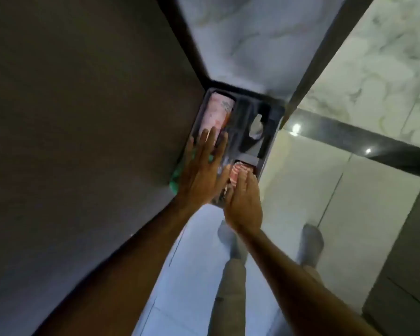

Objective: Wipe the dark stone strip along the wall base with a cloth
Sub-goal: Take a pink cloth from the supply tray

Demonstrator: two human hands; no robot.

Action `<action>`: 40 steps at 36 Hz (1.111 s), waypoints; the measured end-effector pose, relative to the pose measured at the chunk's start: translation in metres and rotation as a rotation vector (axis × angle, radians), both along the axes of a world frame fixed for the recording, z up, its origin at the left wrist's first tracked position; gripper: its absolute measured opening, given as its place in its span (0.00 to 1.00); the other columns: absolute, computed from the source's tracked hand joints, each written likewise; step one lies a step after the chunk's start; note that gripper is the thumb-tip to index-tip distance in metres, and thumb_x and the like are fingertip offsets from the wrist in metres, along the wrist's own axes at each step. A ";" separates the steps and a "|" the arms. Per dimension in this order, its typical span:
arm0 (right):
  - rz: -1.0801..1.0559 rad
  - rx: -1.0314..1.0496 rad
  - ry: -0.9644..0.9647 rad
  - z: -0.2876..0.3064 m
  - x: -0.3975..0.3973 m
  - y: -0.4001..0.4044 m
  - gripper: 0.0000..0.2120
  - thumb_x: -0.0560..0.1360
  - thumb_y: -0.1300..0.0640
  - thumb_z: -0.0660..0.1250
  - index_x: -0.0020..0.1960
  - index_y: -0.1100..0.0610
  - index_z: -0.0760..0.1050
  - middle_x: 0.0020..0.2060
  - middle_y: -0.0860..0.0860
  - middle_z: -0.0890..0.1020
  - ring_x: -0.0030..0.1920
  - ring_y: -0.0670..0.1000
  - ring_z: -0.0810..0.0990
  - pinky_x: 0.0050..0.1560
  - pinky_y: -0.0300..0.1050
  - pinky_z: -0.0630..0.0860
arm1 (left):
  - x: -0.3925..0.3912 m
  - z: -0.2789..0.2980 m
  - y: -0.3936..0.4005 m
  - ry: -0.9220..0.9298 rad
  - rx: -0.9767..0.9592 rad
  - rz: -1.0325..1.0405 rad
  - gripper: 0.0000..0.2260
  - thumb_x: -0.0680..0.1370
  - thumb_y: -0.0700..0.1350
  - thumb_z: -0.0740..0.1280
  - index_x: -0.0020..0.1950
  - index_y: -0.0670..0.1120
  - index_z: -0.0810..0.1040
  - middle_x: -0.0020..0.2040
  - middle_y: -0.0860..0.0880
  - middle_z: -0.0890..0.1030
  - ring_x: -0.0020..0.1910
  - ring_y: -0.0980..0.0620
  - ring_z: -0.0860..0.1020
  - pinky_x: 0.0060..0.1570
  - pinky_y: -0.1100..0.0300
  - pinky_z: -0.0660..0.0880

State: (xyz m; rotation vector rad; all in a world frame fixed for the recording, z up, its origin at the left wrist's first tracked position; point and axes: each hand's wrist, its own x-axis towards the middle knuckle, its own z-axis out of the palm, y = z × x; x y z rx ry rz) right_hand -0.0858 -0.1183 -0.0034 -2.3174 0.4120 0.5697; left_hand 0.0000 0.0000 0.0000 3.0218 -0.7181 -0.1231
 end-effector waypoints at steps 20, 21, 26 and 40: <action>-0.222 0.001 0.153 -0.198 0.018 0.041 0.43 0.88 0.48 0.66 0.91 0.54 0.41 0.91 0.56 0.48 0.91 0.61 0.46 0.83 0.64 0.71 | 0.027 -0.175 -0.024 -0.150 -0.043 0.009 0.35 0.87 0.61 0.60 0.85 0.37 0.62 0.85 0.34 0.65 0.85 0.35 0.63 0.83 0.34 0.62; -0.285 0.072 0.159 -0.193 0.017 0.040 0.40 0.88 0.42 0.62 0.91 0.52 0.45 0.90 0.55 0.52 0.90 0.60 0.52 0.85 0.64 0.68 | 0.027 -0.174 -0.023 -0.134 -0.049 0.006 0.36 0.87 0.62 0.60 0.86 0.37 0.61 0.85 0.34 0.64 0.85 0.35 0.62 0.84 0.34 0.61; -0.465 0.235 0.149 -0.156 0.016 0.033 0.20 0.91 0.46 0.58 0.78 0.54 0.72 0.72 0.55 0.80 0.71 0.56 0.81 0.67 0.51 0.84 | 0.024 -0.154 -0.019 0.048 0.039 -0.052 0.43 0.84 0.66 0.59 0.88 0.39 0.50 0.88 0.35 0.54 0.88 0.36 0.53 0.87 0.35 0.51; -0.676 0.330 -0.117 0.022 -0.038 -0.153 0.30 0.87 0.50 0.62 0.85 0.60 0.64 0.85 0.54 0.69 0.85 0.54 0.69 0.87 0.56 0.66 | -0.024 0.020 -0.075 0.212 0.042 -0.111 0.31 0.88 0.55 0.57 0.86 0.38 0.62 0.86 0.34 0.62 0.85 0.33 0.63 0.80 0.31 0.65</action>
